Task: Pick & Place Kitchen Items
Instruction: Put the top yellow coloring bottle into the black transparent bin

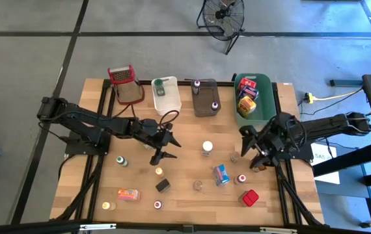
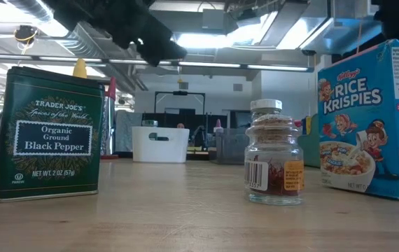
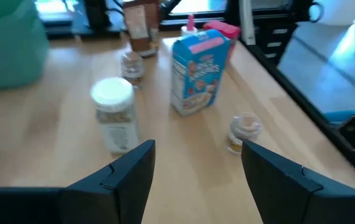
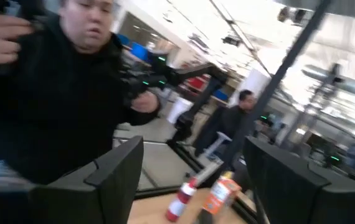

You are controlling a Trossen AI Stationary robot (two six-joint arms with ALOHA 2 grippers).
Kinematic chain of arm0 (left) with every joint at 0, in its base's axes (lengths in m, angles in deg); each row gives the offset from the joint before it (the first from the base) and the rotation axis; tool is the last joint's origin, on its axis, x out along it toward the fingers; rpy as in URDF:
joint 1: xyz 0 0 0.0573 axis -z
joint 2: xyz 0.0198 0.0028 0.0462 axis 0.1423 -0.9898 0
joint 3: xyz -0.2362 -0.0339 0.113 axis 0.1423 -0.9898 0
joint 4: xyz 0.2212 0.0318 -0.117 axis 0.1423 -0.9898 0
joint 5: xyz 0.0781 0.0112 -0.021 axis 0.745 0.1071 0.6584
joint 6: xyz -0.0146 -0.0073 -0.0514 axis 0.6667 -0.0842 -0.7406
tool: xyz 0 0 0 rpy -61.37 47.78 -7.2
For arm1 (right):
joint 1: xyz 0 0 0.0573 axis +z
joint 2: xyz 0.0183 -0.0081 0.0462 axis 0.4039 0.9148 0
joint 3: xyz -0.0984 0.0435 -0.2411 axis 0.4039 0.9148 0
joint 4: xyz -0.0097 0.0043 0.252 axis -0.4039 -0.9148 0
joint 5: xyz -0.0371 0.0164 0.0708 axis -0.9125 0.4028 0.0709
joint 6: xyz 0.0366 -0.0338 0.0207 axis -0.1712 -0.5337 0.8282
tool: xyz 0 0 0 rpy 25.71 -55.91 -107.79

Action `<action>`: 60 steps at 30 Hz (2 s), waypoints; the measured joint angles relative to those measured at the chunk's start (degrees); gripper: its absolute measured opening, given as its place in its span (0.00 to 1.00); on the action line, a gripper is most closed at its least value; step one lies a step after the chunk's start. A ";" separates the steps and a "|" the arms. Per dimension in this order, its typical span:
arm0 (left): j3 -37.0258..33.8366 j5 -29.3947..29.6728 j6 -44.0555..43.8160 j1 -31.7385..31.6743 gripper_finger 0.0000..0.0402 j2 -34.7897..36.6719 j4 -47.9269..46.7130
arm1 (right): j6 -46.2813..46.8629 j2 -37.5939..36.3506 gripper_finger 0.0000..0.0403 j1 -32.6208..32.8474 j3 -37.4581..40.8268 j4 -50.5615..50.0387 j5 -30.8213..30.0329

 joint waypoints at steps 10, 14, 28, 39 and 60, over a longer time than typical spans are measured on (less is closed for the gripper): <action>10.24 6.98 7.66 7.06 0.57 1.10 -13.88 | -0.01 1.00 0.69 -0.05 -0.05 -1.15 -3.23; 16.62 18.69 9.00 12.69 0.57 1.09 -26.87 | 0.00 1.00 0.69 -0.05 -0.05 -1.44 -3.23; 22.91 22.17 -9.53 23.62 0.57 0.95 -49.65 | -0.01 1.00 0.69 -0.05 -0.05 -1.92 -3.34; 21.62 21.71 -10.28 23.64 0.57 -0.08 -50.69 | -0.03 1.00 0.69 -0.05 -0.02 -1.26 -3.34; 21.54 16.66 -0.64 21.38 0.57 -8.54 -50.96 | -0.42 1.00 0.69 -0.05 0.02 -1.24 -3.34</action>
